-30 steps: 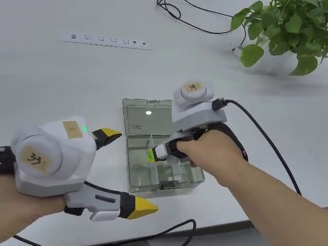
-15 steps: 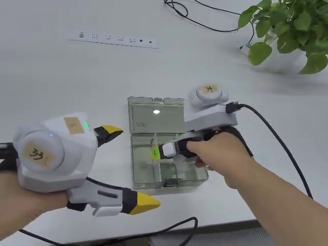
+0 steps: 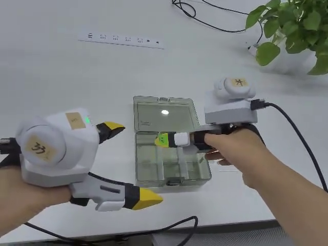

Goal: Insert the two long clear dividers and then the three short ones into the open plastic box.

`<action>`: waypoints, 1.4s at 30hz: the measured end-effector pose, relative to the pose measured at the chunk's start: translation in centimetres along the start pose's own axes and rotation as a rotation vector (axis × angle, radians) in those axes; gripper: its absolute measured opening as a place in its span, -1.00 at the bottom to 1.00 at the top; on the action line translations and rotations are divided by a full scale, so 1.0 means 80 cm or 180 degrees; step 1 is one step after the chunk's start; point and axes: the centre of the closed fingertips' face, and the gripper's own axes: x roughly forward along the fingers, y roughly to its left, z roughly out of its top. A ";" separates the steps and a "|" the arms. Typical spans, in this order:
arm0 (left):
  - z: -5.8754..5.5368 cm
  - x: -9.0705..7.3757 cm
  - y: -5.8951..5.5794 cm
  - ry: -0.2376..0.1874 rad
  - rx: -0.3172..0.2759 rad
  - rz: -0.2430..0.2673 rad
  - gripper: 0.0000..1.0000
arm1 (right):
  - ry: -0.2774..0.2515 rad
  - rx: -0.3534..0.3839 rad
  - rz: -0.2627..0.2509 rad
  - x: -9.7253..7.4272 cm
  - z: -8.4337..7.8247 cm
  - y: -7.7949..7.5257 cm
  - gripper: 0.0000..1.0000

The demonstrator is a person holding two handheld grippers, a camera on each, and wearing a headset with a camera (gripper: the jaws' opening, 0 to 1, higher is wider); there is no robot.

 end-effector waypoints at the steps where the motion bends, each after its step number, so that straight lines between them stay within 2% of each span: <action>1: 0.000 -0.001 0.000 0.0006 -0.0002 0.0011 0.97 | -0.0011 0.0005 0.0014 -0.002 0.001 0.000 -0.56; 4: 0.000 -0.003 0.001 0.0017 -0.0011 0.0051 0.97 | -0.0102 -0.0026 0.0071 -0.010 0.008 0.003 -0.49; 7: 0.001 -0.005 0.000 0.0030 -0.0016 0.0081 0.97 | -0.0206 -0.0087 0.0199 -0.022 0.015 0.009 -0.45; 11: 0.003 -0.007 -0.001 0.0045 -0.0020 0.0129 0.97 | -0.0292 -0.0198 0.0266 -0.036 0.024 0.011 -0.38; 16: 0.006 -0.008 -0.002 0.0048 -0.0050 0.0183 0.98 | -0.0440 -0.0352 0.0448 -0.059 0.033 0.025 -0.28; 19: 0.008 -0.007 -0.002 0.0053 -0.0055 0.0213 0.99 | -0.0501 -0.0432 0.0528 -0.071 0.038 0.027 -0.25; 20: 0.008 -0.007 -0.002 0.0057 -0.0057 0.0217 0.99 | -0.0503 -0.0451 0.0542 -0.073 0.038 0.020 -0.20; 25: 0.010 -0.009 -0.001 0.0069 -0.0060 0.0262 0.99 | -0.0547 -0.0774 0.0639 -0.092 0.039 0.019 -0.07; 26: 0.010 -0.010 -0.001 0.0072 -0.0059 0.0279 0.99 | -0.0504 -0.0844 0.0635 -0.097 0.038 0.009 -0.04; 30: 0.009 -0.015 0.002 0.0079 -0.0068 0.0328 0.99 | -0.0387 -0.1208 0.0654 -0.107 0.029 0.001 0.02; 35: 0.006 -0.019 0.004 0.0092 -0.0086 0.0380 0.98 | -0.0307 -0.1412 0.0674 -0.117 0.021 -0.005 0.05; 36: 0.006 -0.020 0.004 0.0093 -0.0091 0.0389 0.98 | -0.0297 -0.1474 0.0677 -0.120 0.022 -0.012 0.06; 39: 0.005 -0.022 0.004 0.0089 -0.0099 0.0394 0.98 | -0.0200 -0.1736 0.0666 -0.124 0.018 -0.021 0.08; 41: 0.005 -0.022 0.004 0.0095 -0.0094 0.0396 0.98 | -0.0111 -0.1825 0.0635 -0.125 0.015 -0.027 0.11; 42: 0.004 -0.022 0.003 0.0098 -0.0094 0.0397 0.98 | -0.0081 -0.1955 0.0629 -0.126 0.012 -0.029 0.13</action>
